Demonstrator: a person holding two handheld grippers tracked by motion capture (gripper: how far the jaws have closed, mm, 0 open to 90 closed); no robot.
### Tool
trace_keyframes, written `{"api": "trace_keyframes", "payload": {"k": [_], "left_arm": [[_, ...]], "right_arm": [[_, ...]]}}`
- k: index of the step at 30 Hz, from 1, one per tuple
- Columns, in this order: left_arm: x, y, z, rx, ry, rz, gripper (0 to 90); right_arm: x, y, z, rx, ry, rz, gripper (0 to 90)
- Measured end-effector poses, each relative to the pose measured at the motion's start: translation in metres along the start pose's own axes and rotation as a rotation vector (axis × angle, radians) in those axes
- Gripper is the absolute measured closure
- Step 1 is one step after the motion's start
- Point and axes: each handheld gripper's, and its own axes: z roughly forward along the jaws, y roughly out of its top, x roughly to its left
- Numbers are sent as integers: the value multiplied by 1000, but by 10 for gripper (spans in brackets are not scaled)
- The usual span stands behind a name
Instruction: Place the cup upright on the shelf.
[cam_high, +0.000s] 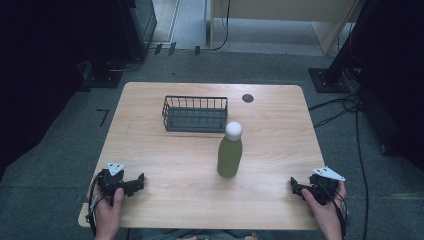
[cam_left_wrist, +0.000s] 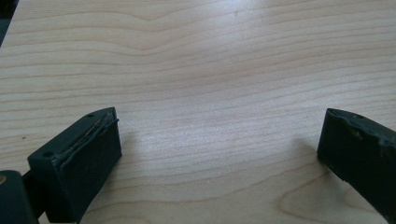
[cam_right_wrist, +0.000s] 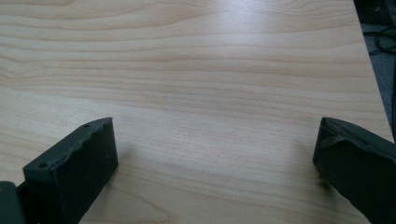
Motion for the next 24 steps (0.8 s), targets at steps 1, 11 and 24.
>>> {"api": "trace_keyframes", "payload": {"k": [1,11,24], "left_arm": [[0,0,0,0,0,0,0],[0,0,0,0,0,0,0],[0,0,0,0,0,0,0]], "right_arm": [[0,0,0,0,-7,6,0],[15,4,-9,-33,42,31,0],[54,22,-32,-152,126,35,0]]}}
